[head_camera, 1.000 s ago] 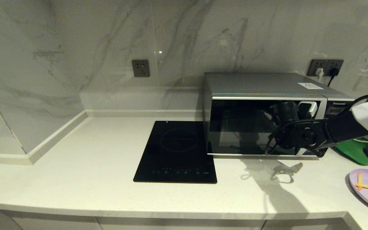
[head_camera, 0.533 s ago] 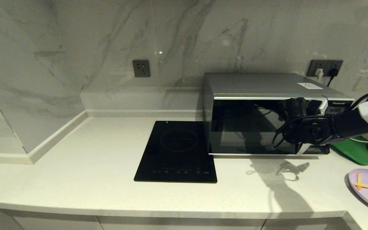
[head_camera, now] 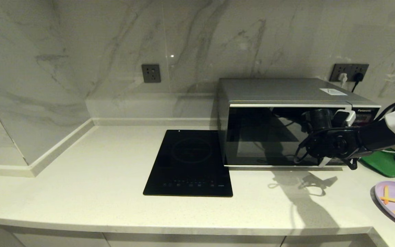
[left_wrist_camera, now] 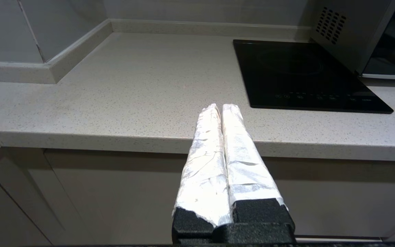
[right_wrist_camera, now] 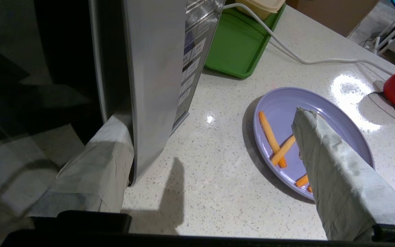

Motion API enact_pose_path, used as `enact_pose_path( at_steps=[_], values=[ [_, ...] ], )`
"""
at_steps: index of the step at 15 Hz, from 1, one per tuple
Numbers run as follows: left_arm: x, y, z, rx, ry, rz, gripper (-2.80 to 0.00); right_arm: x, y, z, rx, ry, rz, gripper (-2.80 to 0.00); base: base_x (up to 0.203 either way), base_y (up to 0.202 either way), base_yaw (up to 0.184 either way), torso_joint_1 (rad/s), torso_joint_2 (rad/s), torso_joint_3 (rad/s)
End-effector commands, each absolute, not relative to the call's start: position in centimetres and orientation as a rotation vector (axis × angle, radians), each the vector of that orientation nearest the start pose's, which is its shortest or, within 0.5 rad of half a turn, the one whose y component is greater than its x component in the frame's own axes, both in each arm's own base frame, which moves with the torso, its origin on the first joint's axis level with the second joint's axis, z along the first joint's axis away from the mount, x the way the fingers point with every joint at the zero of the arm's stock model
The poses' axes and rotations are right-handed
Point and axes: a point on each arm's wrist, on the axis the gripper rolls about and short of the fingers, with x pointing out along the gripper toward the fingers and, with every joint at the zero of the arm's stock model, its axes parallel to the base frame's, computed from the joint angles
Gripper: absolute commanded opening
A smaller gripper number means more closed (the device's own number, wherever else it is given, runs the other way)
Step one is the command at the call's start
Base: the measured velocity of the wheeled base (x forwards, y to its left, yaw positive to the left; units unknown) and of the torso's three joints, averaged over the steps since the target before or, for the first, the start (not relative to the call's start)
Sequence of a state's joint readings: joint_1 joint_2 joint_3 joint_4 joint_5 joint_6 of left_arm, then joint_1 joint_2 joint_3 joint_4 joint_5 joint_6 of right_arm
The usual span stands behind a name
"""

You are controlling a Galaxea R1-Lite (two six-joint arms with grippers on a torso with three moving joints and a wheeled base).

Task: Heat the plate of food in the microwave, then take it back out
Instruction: Open the microwave oven

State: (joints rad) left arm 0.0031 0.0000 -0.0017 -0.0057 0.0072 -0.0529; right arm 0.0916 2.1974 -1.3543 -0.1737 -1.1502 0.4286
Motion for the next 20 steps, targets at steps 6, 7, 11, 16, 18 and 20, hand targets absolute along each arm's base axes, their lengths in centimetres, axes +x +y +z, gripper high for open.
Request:
enact_pose_path(
  at_steps=[6,7,11,16,18,20],
  values=[
    [-2.3,0.0,7.7,-0.054,-0.008,0.011,-2.8,41.5,1.8,10.5,-0.005,0.328,-1.118,-2.8,0.0,0.0,0.0,0.0,0.0,0.0],
    [-2.3,0.0,7.7,-0.054,-0.008,0.011,-2.8,41.5,1.8,10.4,-0.007,0.331,-1.116,-2.8,0.0,0.0,0.0,0.0,0.0,0.0],
    [-2.3,0.0,7.7,-0.054,-0.008,0.011,-2.8,41.5,1.8,10.3,-0.007,0.336,-1.113,-2.8,0.0,0.0,0.0,0.0,0.0,0.0],
    [-2.3,0.0,7.7,-0.054,-0.008,0.011,-2.8,41.5,1.8,10.5,-0.002,0.33,-1.109,-2.8,0.0,0.0,0.0,0.0,0.0,0.0],
    [-2.3,0.0,7.7,-0.054,-0.008,0.011,-2.8,41.4,2.1,10.9,0.002,0.324,-1.104,-2.8,0.0,0.0,0.0,0.0,0.0,0.0],
    [-2.3,0.0,7.7,-0.054,-0.008,0.011,-2.8,41.0,2.7,11.5,0.005,0.32,-1.082,-2.8,0.0,0.0,0.0,0.0,0.0,0.0]
  ],
)
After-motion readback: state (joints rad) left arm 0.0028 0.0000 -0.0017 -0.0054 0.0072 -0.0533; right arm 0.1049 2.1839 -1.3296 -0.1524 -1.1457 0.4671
